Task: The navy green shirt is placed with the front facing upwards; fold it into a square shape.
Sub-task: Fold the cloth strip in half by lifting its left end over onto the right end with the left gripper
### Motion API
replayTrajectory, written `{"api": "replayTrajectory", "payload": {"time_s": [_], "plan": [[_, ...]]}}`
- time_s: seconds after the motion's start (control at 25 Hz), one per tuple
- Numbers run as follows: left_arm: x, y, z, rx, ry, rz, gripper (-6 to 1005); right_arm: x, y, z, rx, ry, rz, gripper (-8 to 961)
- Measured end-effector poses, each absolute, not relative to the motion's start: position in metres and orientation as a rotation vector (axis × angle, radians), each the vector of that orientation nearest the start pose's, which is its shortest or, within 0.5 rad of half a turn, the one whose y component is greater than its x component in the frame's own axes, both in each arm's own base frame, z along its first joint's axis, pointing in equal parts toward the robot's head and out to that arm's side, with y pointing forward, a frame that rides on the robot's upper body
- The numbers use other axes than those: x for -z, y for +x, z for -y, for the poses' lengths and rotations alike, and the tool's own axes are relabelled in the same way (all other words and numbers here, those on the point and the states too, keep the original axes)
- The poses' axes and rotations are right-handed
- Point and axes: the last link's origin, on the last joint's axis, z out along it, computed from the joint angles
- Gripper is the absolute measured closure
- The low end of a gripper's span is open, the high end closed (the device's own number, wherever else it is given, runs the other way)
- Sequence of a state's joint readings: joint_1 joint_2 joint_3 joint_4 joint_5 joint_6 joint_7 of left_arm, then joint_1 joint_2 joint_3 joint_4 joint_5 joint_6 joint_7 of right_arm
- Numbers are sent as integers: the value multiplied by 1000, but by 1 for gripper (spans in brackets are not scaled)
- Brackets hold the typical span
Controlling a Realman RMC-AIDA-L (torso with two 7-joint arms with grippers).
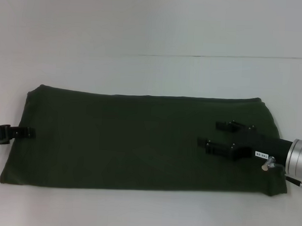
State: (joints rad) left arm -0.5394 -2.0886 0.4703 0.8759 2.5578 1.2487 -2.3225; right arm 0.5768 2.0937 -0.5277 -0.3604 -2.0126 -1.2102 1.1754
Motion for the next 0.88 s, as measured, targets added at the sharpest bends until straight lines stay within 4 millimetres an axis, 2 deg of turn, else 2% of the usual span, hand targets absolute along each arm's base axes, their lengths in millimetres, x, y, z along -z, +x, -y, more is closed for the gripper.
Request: {"api": "replayTrajectory", "payload": {"time_s": [0.88], "plan": [[-41,-335,-357,263,-1991,1680,124,44,298,-343,-596,-2472,-778,84]]}}
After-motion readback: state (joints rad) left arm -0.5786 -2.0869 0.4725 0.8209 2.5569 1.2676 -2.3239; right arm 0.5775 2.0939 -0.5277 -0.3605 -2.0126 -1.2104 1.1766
